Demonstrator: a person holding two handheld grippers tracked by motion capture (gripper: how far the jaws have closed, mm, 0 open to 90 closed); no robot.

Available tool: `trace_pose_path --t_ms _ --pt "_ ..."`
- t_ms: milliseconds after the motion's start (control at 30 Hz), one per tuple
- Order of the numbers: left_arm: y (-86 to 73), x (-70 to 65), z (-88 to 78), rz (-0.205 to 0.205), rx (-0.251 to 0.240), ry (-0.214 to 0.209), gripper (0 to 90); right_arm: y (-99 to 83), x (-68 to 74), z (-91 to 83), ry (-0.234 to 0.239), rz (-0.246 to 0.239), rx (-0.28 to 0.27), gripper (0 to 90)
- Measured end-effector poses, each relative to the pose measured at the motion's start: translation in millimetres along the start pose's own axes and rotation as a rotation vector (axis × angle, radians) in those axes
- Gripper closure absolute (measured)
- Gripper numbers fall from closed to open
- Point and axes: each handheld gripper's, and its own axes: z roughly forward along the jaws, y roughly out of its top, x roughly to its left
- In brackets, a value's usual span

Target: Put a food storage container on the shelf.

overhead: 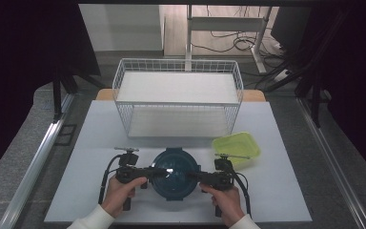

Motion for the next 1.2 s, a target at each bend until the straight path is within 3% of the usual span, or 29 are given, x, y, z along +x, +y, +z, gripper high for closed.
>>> trace_pose_path --t_ms 767,1200 --pt "13.9 -14.4 -4.6 0.043 -0.019 -0.009 33.5 11.9 8.2 -14.2 -0.003 -0.070 -0.036 37.0" --pt "35.6 -32.0 -15.4 0.082 -0.035 0.011 33.8 29.6 16.4 -25.7 0.014 -0.092 -0.073 37.1"
